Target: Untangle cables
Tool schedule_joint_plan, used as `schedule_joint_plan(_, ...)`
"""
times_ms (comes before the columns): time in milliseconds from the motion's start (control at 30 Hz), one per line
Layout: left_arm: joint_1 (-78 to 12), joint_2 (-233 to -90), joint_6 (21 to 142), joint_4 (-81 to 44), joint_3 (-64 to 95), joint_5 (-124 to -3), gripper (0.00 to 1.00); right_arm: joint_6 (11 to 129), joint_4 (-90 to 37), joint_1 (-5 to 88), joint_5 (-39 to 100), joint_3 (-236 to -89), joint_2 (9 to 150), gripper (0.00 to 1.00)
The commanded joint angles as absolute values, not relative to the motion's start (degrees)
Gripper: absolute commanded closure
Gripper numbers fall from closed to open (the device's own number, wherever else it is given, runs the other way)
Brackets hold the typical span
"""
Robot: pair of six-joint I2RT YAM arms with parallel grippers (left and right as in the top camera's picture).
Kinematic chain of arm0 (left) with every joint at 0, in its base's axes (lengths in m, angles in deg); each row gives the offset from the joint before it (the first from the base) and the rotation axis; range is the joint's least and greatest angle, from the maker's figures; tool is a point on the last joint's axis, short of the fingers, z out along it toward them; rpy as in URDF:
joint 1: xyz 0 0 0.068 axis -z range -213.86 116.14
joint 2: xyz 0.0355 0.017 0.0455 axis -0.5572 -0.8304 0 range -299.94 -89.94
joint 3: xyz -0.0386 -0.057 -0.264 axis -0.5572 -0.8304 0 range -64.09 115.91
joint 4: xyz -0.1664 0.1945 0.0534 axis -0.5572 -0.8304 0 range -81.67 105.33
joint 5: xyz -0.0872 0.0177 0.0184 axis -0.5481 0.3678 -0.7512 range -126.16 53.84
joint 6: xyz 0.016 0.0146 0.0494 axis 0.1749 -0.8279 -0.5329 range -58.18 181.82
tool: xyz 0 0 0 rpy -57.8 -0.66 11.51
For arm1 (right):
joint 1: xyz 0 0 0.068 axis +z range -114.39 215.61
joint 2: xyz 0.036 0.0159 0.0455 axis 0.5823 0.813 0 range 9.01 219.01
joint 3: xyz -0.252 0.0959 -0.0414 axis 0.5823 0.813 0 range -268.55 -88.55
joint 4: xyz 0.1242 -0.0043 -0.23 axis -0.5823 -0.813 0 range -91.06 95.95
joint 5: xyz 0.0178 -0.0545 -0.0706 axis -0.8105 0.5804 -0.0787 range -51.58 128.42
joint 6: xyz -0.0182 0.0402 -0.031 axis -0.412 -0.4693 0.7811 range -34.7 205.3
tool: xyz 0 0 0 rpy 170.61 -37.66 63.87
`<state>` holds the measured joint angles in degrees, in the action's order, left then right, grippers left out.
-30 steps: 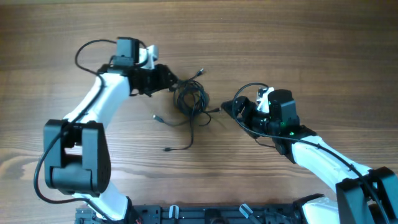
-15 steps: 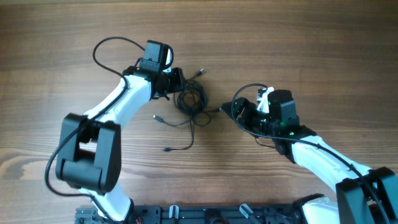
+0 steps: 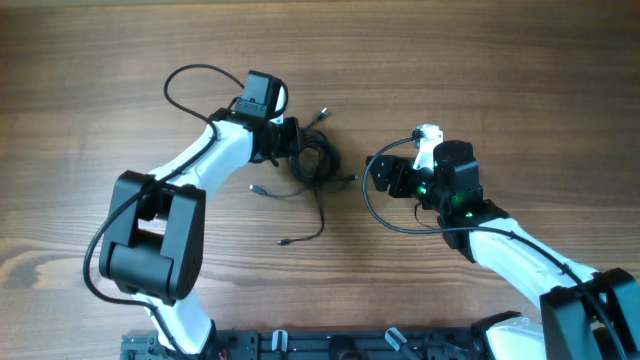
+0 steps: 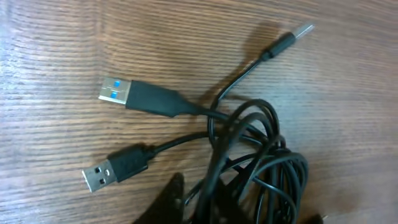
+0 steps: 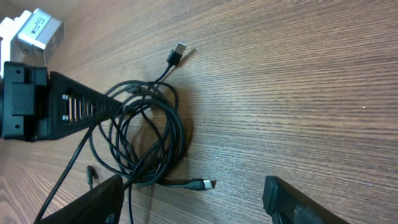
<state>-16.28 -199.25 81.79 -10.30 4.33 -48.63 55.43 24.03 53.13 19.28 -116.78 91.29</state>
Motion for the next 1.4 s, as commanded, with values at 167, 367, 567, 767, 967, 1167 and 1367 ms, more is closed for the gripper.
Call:
schedule_joint_plan(167, -16.0, -199.8, 78.7, -12.3, 3.2, -51.3, 0.67, 57.5, 26.3, 54.0, 20.4, -117.2, 93.2, 0.27)
schedule_joint_plan(367, -15.3, -199.9, 78.8, -12.3, 1.5, -51.3, 0.67, 58.3, 35.3, 55.8, 17.8, -117.2, 99.0, 0.27)
schedule_joint_plan(567, -15.0, -199.9, 78.7, -10.9, 1.5, -54.0, 0.96, 58.3, 40.4, 56.0, 17.8, -117.2, 101.0, 0.30)
schedule_joint_plan(767, -11.5, -199.9, 62.4, -9.9, 1.5, -55.2, 0.96, 58.3, 43.8, 56.8, 17.8, -117.2, 104.0, 0.28)
schedule_joint_plan(967, -8.6, -199.9, 56.0, -9.6, 1.5, -60.6, 0.96, 58.3, 43.8, 56.8, 17.8, -117.2, 104.2, 0.28)
schedule_joint_plan(1167, -11.2, -198.0, 56.3, -9.8, 2.9, -60.6, 0.86, 58.3, 43.6, 56.8, 17.8, -117.2, 104.2, 0.28)
schedule_joint_plan(1367, -14.4, -191.7, 63.9, -8.4, 5.2, -60.5, 0.44, 58.3, 43.6, 56.8, 17.9, -117.2, 104.2, 0.24)
